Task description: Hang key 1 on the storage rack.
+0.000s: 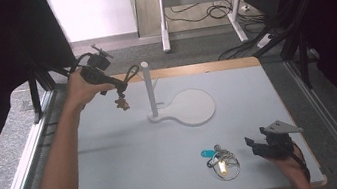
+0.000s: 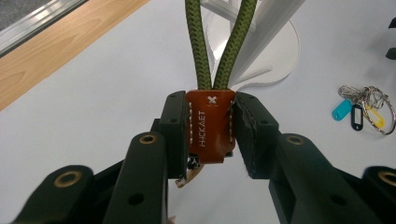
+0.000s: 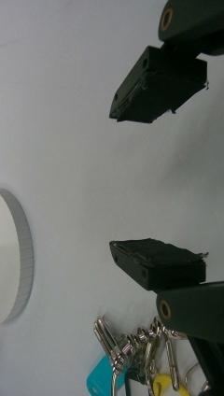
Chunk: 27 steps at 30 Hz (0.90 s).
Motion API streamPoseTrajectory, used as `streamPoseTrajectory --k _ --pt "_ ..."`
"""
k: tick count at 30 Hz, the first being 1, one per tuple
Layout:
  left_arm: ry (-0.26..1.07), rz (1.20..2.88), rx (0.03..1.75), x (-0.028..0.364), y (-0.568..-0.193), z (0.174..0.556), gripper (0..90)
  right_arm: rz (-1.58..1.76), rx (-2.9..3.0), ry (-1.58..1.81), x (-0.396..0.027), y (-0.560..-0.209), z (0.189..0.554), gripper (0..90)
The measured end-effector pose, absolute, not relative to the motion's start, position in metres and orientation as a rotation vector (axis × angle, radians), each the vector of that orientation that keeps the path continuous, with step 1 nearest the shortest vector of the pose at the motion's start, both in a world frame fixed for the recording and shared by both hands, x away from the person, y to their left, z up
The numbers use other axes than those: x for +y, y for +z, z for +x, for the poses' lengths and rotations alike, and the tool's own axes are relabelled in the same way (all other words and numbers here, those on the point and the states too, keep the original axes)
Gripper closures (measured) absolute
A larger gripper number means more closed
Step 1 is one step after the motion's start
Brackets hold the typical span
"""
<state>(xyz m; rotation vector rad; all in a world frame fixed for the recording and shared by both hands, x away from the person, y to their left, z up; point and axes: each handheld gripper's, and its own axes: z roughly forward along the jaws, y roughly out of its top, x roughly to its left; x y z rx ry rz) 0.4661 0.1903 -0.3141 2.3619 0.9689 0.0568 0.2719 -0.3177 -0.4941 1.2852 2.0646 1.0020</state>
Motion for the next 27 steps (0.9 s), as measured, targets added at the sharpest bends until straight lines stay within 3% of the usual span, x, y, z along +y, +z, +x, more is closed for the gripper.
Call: streamPoseTrajectory --k 27 --pt "-0.019 2.399 0.940 0.176 -0.342 0.475 66.4 1.290 2.063 0.992 -0.319 -0.496 0.270 30.9"
